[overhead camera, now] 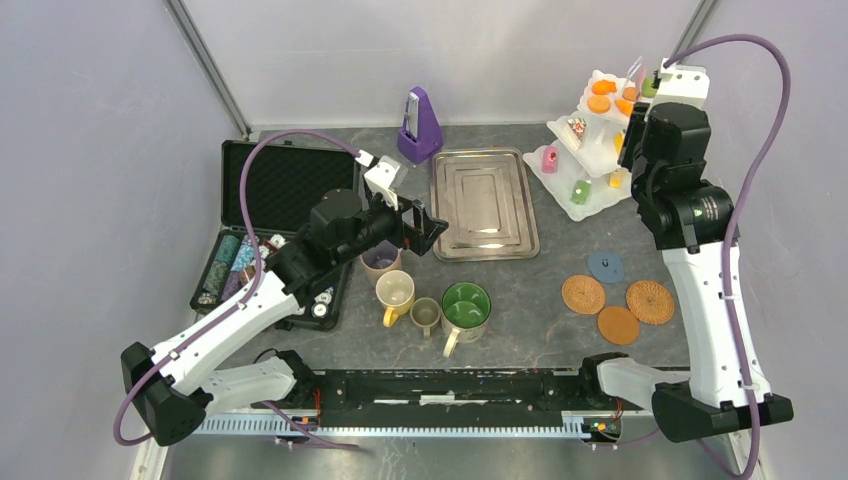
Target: Serve the afternoon tea
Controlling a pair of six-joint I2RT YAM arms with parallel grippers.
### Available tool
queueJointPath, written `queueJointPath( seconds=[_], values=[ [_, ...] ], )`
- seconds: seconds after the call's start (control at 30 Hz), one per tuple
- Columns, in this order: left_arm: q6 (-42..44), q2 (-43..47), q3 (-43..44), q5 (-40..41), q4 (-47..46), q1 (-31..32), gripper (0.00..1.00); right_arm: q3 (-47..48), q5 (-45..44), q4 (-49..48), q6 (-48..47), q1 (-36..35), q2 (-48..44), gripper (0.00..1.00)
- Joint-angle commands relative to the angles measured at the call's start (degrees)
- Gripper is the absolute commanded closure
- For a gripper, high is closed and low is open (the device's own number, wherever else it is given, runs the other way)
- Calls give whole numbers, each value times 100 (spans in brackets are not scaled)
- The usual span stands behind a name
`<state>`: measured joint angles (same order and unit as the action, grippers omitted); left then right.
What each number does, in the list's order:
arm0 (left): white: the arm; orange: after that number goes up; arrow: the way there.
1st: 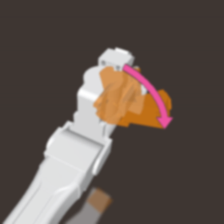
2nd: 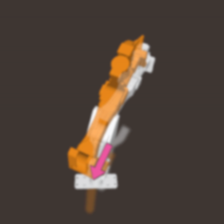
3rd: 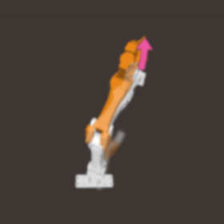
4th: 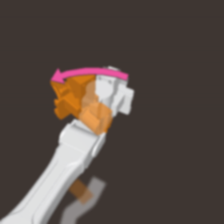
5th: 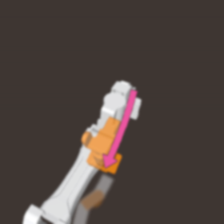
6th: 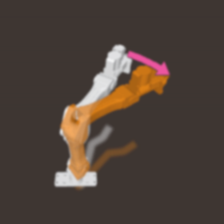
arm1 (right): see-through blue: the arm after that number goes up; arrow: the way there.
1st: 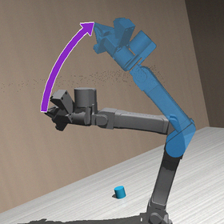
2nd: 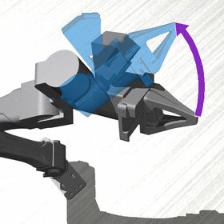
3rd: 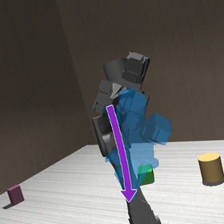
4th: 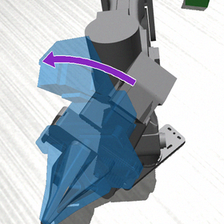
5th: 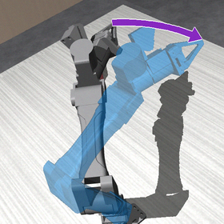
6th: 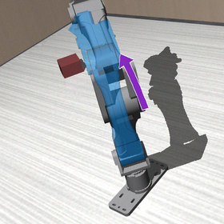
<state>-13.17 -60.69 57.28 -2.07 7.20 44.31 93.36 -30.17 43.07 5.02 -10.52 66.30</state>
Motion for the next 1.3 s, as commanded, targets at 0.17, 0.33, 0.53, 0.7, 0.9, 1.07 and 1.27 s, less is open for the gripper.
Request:
queueJointPath(
  seconds=[0.17,0.33,0.53,0.7,0.9,1.07,1.27],
  values=[
    [201,123,231,-139,-160,-30,0,-465,802,-666,-56,590,249,83],
    [209,123,223,-126,-158,-28,0,-405,1284,-736,-21,740,544,83],
    [209,138,231,-119,-156,-30,0,83,1497,-405,-32,918,1015,80],
    [218,167,231,-110,-149,-37,0,291,1570,-325,-51,1018,1174,79],
    [210,193,231,-83,-158,-46,0,164,1716,-430,-33,1137,1251,76],
    [192,180,223,-109,-167,-46,0,10,1716,-542,-43,1183,1245,68],
    [183,179,223,-134,-175,-48,0,-11,1669,-546,-93,1179,1262,62]
  ],
)
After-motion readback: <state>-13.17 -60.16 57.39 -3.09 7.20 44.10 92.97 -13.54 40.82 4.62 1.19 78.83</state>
